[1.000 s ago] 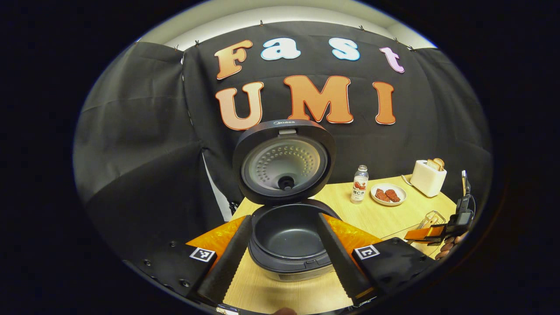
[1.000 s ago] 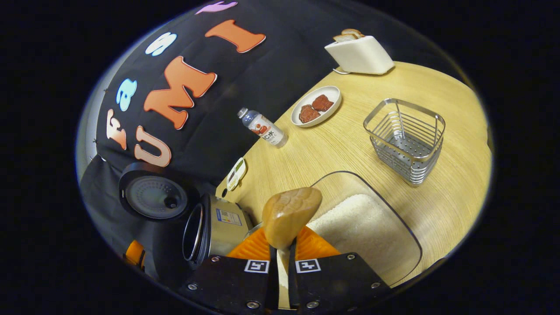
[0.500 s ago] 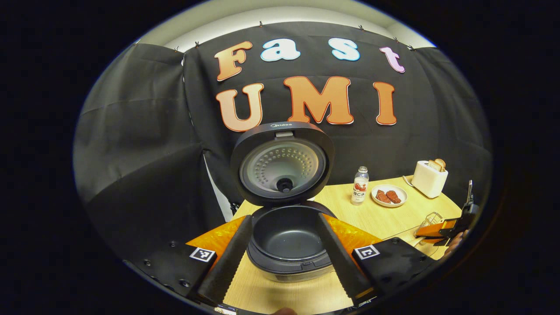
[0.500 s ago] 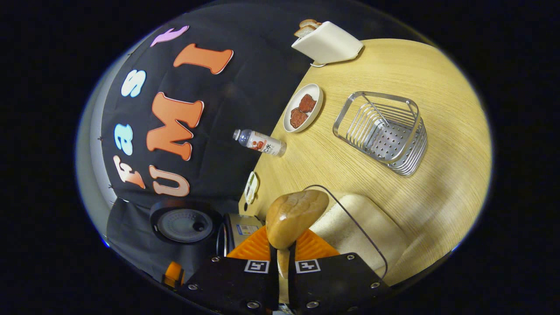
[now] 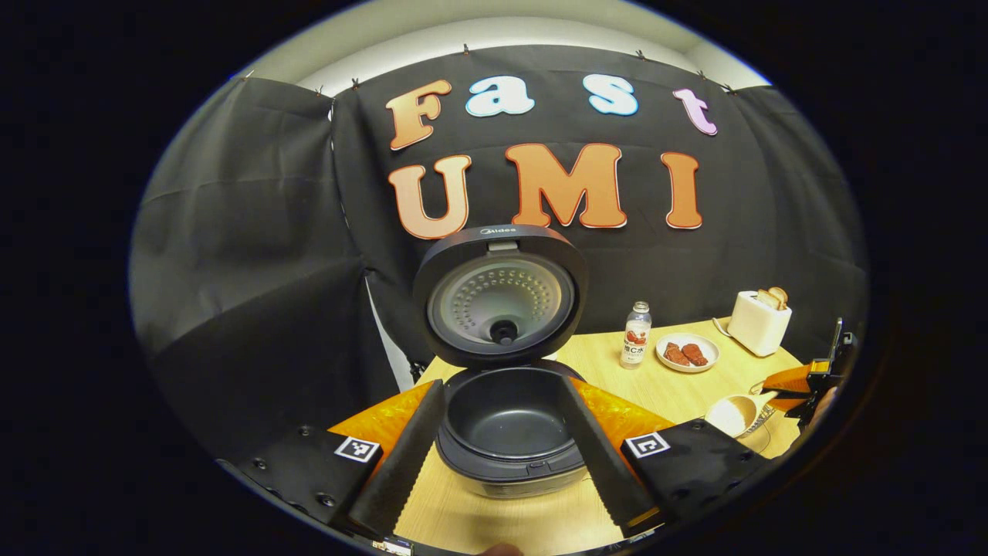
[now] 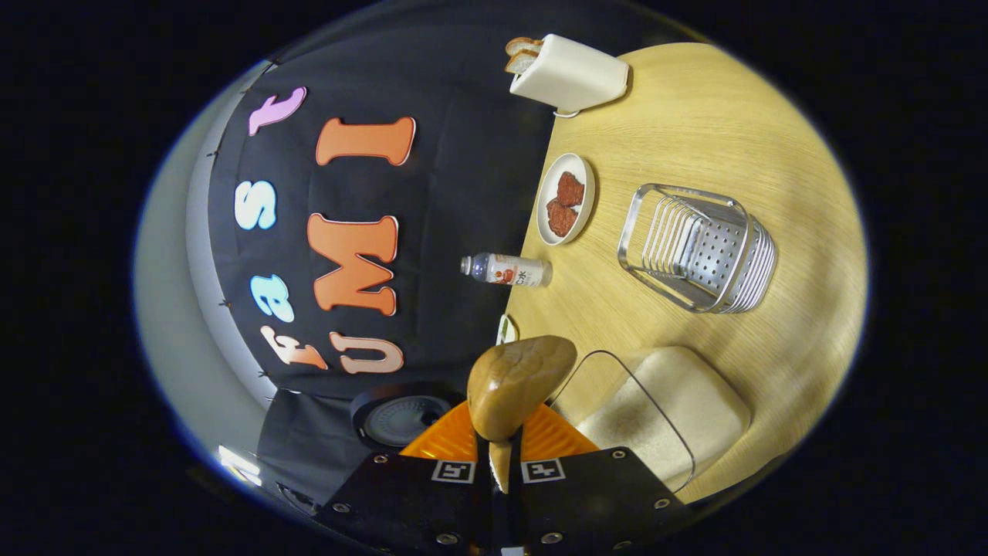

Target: Close the left gripper, press the button to open the rice cooker; take a wooden spoon from the chopstick holder with the right hand, scoop a spoonful of rice and pour it into the rice cooker, then put the wooden spoon back into the chopstick holder.

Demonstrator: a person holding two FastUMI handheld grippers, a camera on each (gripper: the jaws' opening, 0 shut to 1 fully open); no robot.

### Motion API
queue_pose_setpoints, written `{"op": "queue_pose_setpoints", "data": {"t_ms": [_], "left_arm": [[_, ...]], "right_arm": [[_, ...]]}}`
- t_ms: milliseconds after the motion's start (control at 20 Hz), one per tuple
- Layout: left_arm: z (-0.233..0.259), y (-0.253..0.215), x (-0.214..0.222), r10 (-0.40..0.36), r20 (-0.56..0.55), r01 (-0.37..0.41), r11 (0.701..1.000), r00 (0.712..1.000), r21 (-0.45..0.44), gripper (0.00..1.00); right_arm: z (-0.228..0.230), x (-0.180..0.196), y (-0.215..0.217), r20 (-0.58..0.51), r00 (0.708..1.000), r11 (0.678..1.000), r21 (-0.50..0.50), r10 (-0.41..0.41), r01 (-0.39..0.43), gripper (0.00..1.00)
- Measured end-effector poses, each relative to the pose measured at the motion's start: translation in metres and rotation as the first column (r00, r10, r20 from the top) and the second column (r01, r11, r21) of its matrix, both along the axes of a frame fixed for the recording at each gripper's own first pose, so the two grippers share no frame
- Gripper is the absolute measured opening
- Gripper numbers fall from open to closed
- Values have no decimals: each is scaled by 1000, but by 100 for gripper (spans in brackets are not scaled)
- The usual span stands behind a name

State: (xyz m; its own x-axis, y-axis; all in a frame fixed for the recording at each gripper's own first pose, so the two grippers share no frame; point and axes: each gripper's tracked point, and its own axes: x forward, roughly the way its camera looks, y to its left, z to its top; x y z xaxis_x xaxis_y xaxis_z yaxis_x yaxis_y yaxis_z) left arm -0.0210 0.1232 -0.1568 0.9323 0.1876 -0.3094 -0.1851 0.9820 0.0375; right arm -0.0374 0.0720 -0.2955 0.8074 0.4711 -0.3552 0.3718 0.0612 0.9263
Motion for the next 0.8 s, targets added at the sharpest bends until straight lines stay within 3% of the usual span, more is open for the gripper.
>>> {"op": "queue_pose_setpoints", "data": {"t_ms": [150,200,250,550,750,800], "left_arm": [[4,7,-5,19,15,-19,1000,1000,-1,92],[6,10,-7,26,21,-26,1000,999,0,100],[8,14,-9,34,31,-34,999,999,3,100],[15,45,-27,99,63,-100,995,993,19,100],[25,62,-38,130,109,-136,989,985,49,96],[28,66,-41,139,118,-147,987,983,62,100]], "right_arm": [[19,10,8,26,999,996,91,-22,19,8],[26,16,13,33,999,994,109,-21,18,7],[32,22,21,41,999,992,122,-15,10,7],[83,74,94,115,991,979,180,74,-94,7],[90,101,147,128,977,978,104,169,-183,7],[88,107,157,123,975,979,71,183,-192,8]]}}
